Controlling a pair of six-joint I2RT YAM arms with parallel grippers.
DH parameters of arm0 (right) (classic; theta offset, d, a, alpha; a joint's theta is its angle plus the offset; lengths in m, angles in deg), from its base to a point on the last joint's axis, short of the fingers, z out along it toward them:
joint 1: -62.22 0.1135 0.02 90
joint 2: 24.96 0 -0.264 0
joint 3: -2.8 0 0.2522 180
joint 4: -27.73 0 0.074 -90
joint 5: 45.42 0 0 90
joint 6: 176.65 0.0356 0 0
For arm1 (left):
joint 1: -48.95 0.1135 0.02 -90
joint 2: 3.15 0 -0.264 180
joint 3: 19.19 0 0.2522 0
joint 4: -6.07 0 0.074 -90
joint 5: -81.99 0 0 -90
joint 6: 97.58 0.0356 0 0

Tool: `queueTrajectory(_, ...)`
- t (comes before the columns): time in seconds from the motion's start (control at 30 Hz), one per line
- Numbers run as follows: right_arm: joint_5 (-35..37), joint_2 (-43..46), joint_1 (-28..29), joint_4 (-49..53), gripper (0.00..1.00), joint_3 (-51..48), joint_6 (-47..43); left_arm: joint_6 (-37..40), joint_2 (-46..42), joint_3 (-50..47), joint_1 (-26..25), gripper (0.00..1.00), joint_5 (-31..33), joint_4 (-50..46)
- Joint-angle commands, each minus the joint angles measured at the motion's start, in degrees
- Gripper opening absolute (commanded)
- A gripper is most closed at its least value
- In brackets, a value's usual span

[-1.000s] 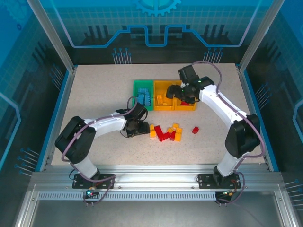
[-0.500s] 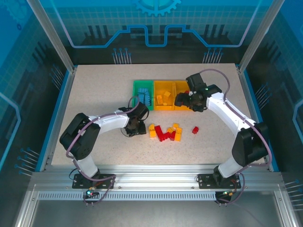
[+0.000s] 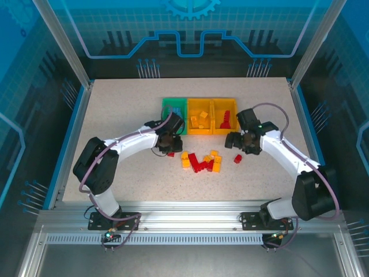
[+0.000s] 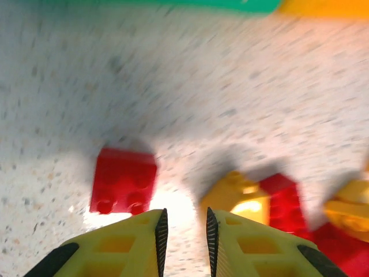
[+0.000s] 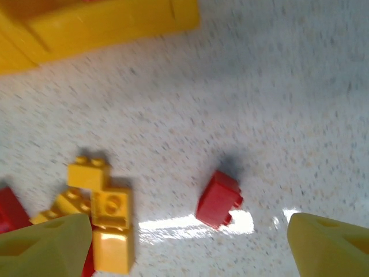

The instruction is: Sort the legos into containers by color

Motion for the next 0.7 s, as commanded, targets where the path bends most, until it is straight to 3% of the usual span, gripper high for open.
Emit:
queueTrajectory(0.0,-0.66,3.07,-0.50,-1.27,0.89,-4.89,3.77,4.40,-0.30,7.07,0.14,0.28,-0.84,-1.58)
queueTrajectory(0.13,-0.87,4.32,-0.62,-1.98,0.89,-8.85,5.28,7.11,3.69,15.64,0.12,0.29,-0.86,-6.16)
queueTrajectory(0.27,-1.58,5.69,-0.64,-1.78,0.89,-10.30,6.74,8.93,3.23,14.79,0.11,0.57,1.59,-8.66)
queueTrajectory(0.43,-4.10,4.87,-0.59,-5.15,0.87,-11.76,9.17,9.42,0.77,8.66,0.11,0.69,3.20,-7.24)
queueTrajectory(0.67,-4.59,-4.30,-0.62,-6.24,0.77,-8.07,10.81,9.66,-0.82,5.70,0.03,0.87,4.12,-5.72)
